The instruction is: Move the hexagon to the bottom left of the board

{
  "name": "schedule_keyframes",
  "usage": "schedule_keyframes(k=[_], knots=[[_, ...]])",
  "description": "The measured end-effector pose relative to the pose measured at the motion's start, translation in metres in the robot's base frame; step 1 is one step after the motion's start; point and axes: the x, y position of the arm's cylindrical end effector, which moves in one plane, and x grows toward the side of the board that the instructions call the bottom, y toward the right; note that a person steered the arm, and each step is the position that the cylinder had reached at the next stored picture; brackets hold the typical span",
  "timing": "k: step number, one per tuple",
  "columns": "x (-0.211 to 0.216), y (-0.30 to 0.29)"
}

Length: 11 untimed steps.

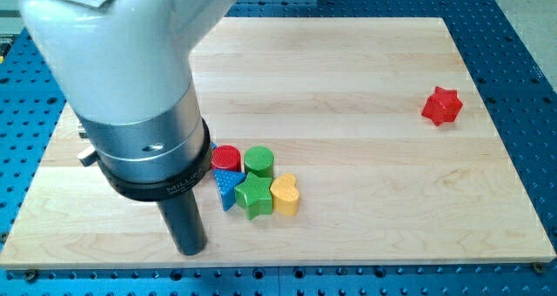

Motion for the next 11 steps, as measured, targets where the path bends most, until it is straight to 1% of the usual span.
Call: schedule_keyframes(k=[1,2,3,4,5,6,7,8,9,10,11], knots=[[-0.011,0.002],[-0.055,0.036],[-0.103,0.04],[-0.078,-0.008],[-0.072,-0.049],[-0.097,-0.034],[-0.093,-0.07],[-0.111,-0.075],[-0.098,-0.107],[-0.068,-0.138],[-0.055,-0.085]])
